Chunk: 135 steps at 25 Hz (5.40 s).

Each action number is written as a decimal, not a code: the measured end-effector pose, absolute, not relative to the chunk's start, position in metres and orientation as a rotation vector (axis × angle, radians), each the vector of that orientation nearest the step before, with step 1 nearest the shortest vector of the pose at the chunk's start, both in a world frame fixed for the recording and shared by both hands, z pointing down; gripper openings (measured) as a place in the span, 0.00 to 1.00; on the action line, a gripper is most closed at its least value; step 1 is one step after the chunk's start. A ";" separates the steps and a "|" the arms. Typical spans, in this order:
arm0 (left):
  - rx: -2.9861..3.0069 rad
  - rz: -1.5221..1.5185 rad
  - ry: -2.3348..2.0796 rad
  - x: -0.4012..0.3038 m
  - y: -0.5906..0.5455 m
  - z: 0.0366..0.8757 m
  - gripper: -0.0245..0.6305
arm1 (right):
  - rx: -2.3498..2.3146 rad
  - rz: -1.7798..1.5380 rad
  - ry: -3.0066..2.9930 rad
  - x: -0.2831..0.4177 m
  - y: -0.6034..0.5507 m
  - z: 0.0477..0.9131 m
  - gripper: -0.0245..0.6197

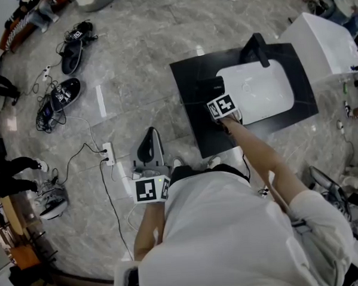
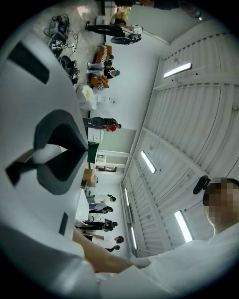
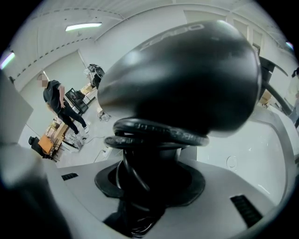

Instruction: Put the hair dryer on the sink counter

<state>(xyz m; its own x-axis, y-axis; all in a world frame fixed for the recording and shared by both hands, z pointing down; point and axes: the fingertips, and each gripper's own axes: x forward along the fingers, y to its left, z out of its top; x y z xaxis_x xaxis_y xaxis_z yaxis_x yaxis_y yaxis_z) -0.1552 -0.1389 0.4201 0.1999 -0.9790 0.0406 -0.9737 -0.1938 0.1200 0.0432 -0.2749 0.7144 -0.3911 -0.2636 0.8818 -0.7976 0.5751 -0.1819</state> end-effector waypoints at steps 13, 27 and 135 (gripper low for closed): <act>2.313 -0.049 -1.932 -0.163 -0.137 0.425 0.04 | 0.877 0.844 -1.878 0.050 -0.278 0.733 0.34; 2.306 -0.087 -1.914 -0.171 -0.140 0.432 0.04 | 0.871 0.827 -1.756 0.048 -0.278 0.735 0.36; 2.634 -0.112 -1.629 -0.050 -0.129 0.378 0.04 | 1.591 0.183 -2.691 0.134 -0.162 0.380 0.12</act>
<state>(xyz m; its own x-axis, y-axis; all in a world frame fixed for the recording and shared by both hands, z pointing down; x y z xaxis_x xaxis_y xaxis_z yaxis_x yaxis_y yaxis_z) -0.0498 -0.1286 0.3779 0.4449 -0.8947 -0.0392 -0.8917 -0.4466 0.0740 0.1339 -0.1617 0.3798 -0.4840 -0.8724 0.0680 -0.8736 0.4772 -0.0956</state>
